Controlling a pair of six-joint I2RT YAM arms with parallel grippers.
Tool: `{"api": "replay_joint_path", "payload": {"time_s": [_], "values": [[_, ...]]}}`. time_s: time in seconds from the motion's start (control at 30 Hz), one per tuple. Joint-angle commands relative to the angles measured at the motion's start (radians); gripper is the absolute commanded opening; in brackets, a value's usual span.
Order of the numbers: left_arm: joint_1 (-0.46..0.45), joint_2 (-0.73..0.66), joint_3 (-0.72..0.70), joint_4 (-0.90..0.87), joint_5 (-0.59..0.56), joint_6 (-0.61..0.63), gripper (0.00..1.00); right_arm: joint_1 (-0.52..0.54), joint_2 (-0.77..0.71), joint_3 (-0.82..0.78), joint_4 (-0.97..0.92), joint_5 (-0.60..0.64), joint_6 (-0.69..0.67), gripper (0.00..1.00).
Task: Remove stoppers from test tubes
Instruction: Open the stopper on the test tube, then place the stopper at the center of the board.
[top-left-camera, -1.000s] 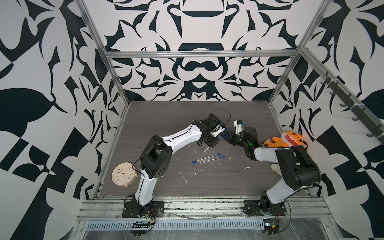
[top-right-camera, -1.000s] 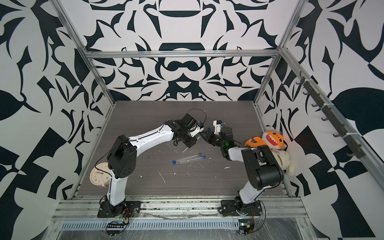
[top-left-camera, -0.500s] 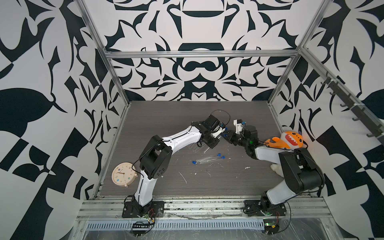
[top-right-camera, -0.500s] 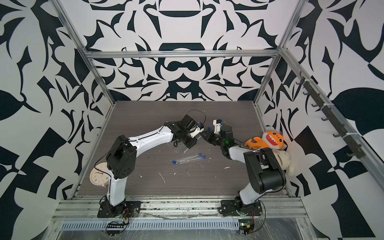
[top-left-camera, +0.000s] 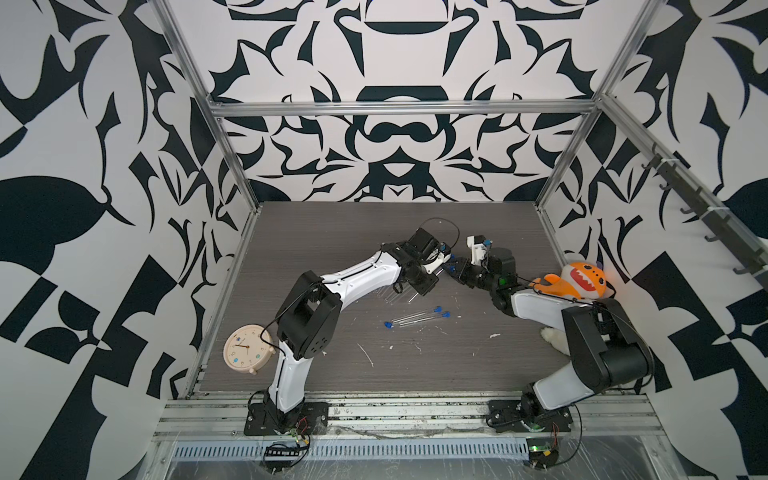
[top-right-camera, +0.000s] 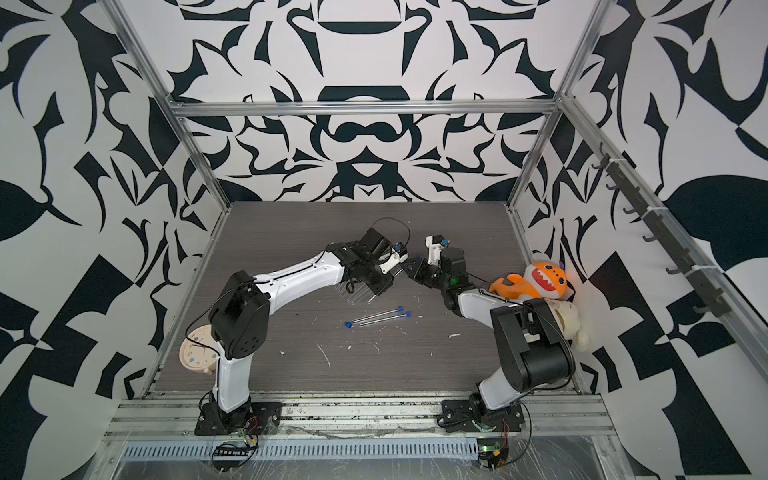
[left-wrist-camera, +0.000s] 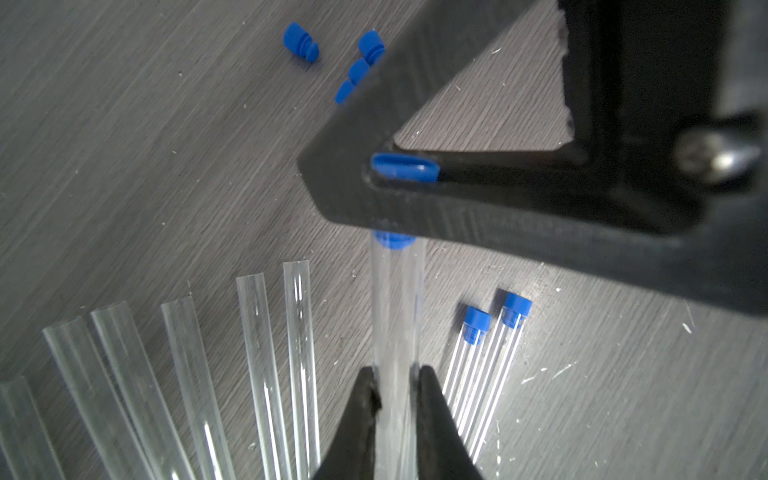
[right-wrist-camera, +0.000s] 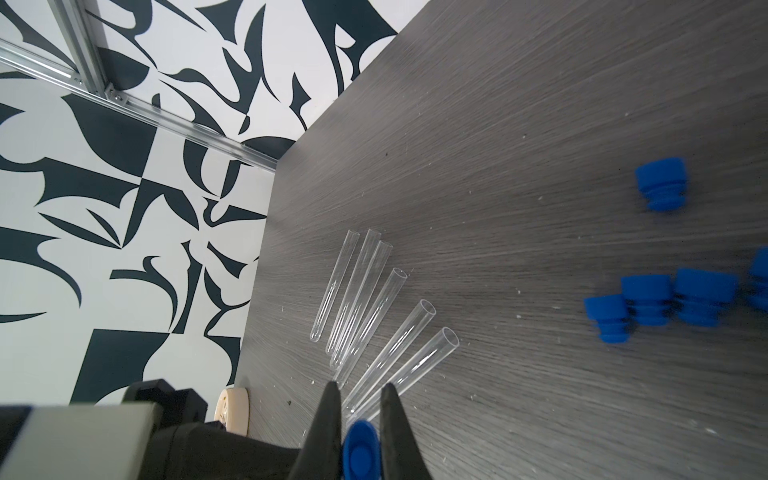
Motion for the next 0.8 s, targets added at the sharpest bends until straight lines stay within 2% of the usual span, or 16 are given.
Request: {"api": "replay_joint_path", "payload": {"time_s": [0.0,0.27,0.47,0.53,0.7,0.77], "values": [[0.010,-0.014,-0.040,-0.150,-0.041,0.011,0.00,-0.017,-0.049,0.057,0.077,0.094,-0.026,0.00],[0.010,-0.022,-0.040,-0.165,-0.051,0.019,0.00,-0.017,-0.051,0.067,0.086,0.067,-0.029,0.00],[0.010,-0.013,-0.043,-0.147,-0.045,0.010,0.00,-0.017,-0.040,0.063,0.161,0.042,0.011,0.00],[0.010,-0.016,-0.041,-0.146,-0.051,0.011,0.00,-0.017,-0.044,0.076,0.104,0.058,-0.007,0.00],[0.012,0.000,-0.015,-0.146,-0.060,0.009,0.00,-0.057,-0.045,0.110,-0.233,0.189,-0.072,0.00],[0.013,0.014,0.000,-0.146,-0.056,0.006,0.00,-0.105,-0.032,0.076,-0.228,0.180,-0.044,0.00]]}}
